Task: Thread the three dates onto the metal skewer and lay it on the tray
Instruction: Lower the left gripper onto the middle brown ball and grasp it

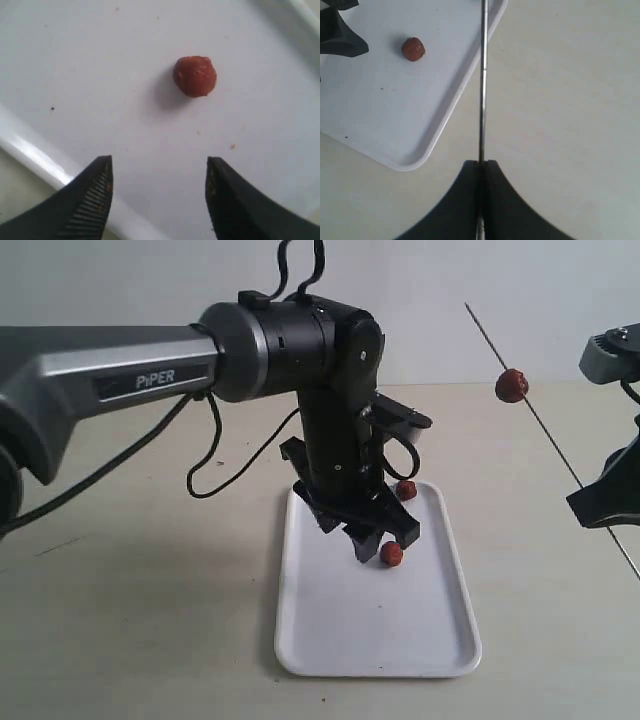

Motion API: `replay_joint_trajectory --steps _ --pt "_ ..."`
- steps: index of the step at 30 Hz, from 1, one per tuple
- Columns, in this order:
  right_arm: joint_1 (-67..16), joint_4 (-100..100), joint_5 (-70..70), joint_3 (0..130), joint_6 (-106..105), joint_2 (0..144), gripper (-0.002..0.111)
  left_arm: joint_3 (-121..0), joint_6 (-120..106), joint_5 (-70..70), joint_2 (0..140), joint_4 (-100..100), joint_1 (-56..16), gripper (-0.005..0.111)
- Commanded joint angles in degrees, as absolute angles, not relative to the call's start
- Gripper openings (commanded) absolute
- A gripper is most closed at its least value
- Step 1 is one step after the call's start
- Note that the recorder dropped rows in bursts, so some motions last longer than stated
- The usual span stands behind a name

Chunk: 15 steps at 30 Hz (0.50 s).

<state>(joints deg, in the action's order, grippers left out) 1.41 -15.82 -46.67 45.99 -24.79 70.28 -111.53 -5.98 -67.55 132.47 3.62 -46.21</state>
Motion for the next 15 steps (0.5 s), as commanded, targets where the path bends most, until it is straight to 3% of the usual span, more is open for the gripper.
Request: replay_joint_trajectory --steps 1,15 --pt "1.5 -14.3 -47.2 46.4 -22.8 70.0 0.0 -113.1 -5.6 -65.8 132.8 3.1 -47.3 0.055" --pt "1.5 -14.4 -46.0 46.4 -22.3 70.0 0.0 -116.3 -5.7 -63.3 135.7 3.2 -48.7 0.055"
